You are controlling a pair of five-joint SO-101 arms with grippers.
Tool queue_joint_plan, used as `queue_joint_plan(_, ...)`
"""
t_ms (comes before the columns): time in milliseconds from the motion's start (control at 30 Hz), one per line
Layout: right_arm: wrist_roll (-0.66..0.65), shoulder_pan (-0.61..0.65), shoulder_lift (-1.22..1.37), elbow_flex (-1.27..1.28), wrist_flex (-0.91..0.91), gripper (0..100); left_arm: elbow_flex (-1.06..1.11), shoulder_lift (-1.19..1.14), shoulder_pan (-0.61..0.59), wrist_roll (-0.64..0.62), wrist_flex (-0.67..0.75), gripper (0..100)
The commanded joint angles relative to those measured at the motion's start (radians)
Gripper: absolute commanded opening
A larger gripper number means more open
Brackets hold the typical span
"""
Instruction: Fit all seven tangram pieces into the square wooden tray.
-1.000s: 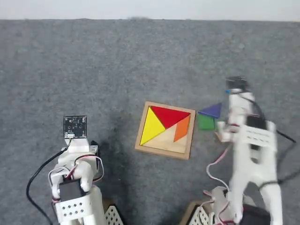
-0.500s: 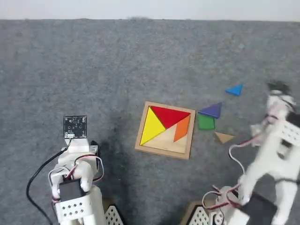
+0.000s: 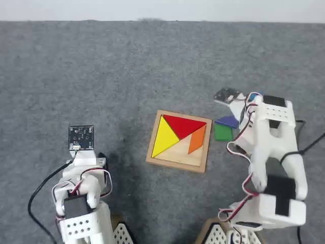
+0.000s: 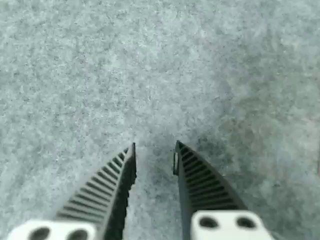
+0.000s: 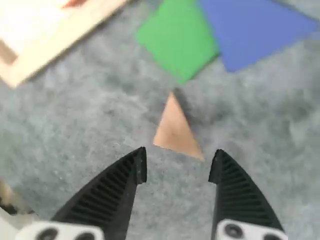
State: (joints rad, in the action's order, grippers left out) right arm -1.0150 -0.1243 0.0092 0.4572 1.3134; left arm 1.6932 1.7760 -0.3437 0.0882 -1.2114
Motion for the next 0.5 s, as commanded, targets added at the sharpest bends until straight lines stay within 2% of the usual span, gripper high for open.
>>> queue_joint_plan(0, -0.100, -0.013, 0.019, -0.058, 0.008, 20.5, -0.008, -0.002, -0.003, 0.011, -0.006, 12)
queue_joint_plan(167, -0.178, -0.016, 0.065, -0.054, -0.015, 20.5, -0.008, -0.002, -0.003, 0.011, -0.006, 12)
queue_joint_plan(467, -0.176, -0.015, 0.199, -0.054, -0.107, 20.1, -0.008, -0.002, -0.003, 0.011, -0.006, 12)
